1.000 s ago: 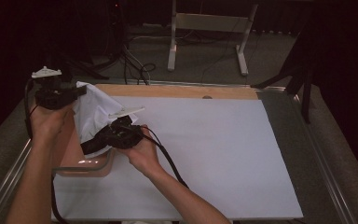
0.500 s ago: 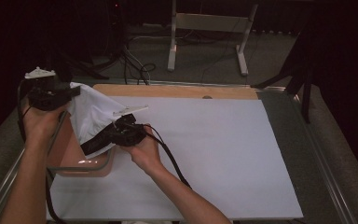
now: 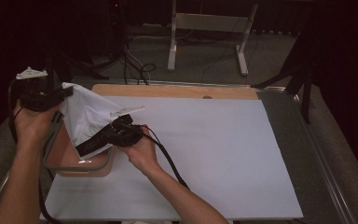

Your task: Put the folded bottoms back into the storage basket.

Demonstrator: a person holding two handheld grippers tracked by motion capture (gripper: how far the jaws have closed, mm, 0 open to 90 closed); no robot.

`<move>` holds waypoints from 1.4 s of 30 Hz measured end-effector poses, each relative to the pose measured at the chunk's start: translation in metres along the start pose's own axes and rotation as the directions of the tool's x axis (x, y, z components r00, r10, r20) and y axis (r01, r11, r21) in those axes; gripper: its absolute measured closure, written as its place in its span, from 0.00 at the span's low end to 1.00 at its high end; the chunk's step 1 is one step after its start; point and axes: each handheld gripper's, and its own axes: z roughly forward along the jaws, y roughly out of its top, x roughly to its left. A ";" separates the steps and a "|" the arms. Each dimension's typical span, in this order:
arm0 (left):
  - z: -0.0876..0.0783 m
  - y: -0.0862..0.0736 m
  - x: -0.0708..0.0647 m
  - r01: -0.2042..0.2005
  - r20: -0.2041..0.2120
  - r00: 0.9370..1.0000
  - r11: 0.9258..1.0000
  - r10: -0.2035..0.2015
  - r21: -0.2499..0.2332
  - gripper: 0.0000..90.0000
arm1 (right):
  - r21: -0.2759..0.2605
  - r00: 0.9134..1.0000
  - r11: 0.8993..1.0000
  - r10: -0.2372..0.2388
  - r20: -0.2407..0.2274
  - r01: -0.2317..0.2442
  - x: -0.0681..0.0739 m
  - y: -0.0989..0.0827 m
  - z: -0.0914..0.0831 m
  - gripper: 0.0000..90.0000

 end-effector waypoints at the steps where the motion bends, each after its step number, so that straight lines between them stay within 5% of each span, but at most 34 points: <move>1: -0.001 0.000 0.001 0.000 -0.003 1.000 1.000 0.000 0.001 0.94 | 0.000 1.000 1.000 -0.006 -0.002 0.006 0.001 0.000 0.001 0.87; 42: 0.006 -0.023 0.018 0.048 -0.033 0.998 0.998 -0.047 0.036 0.93 | 0.037 0.997 0.998 -0.045 -0.062 0.047 0.035 -0.018 0.034 0.87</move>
